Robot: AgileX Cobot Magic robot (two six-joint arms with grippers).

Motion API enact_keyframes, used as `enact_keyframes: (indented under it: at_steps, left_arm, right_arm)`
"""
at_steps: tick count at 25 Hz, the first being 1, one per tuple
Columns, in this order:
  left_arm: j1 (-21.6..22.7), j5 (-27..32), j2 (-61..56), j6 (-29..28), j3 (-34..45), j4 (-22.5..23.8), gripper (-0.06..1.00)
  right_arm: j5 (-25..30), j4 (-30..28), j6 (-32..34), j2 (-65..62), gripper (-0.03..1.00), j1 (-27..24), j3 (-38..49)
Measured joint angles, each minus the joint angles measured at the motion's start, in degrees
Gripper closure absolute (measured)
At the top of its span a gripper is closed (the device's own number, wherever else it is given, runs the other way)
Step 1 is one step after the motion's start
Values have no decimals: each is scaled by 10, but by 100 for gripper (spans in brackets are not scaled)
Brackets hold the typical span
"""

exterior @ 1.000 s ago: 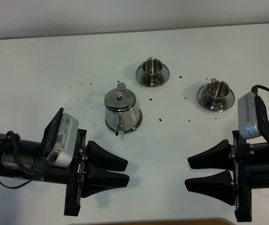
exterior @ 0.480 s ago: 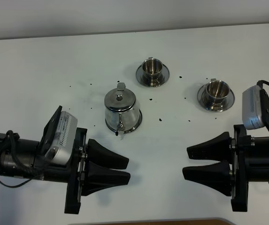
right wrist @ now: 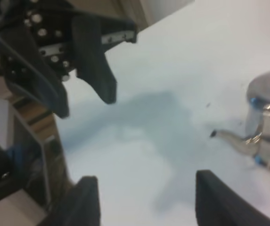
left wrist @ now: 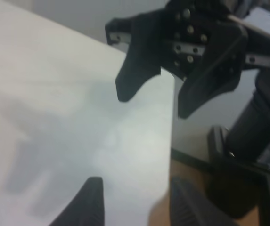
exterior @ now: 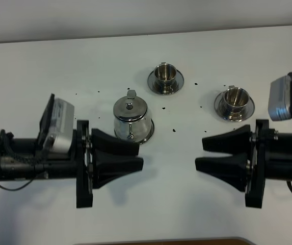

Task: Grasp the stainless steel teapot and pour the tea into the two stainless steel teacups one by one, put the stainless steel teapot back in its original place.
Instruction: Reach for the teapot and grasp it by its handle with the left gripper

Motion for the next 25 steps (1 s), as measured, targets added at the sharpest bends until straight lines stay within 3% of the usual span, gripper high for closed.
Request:
enact_keyframes:
  at_steps: [4, 7, 10, 13, 17, 20, 22, 25]
  left_arm:
    - [0, -52, -51, -65, -36, 0, 56]
    - [0, -118, -91, -121, -51, 11, 56]
    - [0, -172, -124, -188, -57, 37, 57]
    - [0, -217, -145, -262, -58, 70, 57]
    - [0, -262, -153, -383, -73, 141, 57]
    - [0, -263, -153, -502, -104, 245, 57]
    - [0, -259, -153, -588, -129, 324, 57]
    - [0, -251, -154, -734, -164, 454, 57]
  right_arm:
    - [-70, -18, 50, -30, 51, 0, -35]
    - [-147, -90, 140, -82, 51, 0, -61]
    - [-205, -190, 290, -139, 51, 0, -85]
    - [-218, -343, 502, -185, 51, 0, -115]
    - [-139, -629, 833, -221, 52, 1, -166]
    - [-69, -811, 1018, -240, 54, 11, -177]
    - [-18, -901, 1100, -255, 56, 20, -177]
    - [44, -966, 1173, -288, 58, 46, -178]
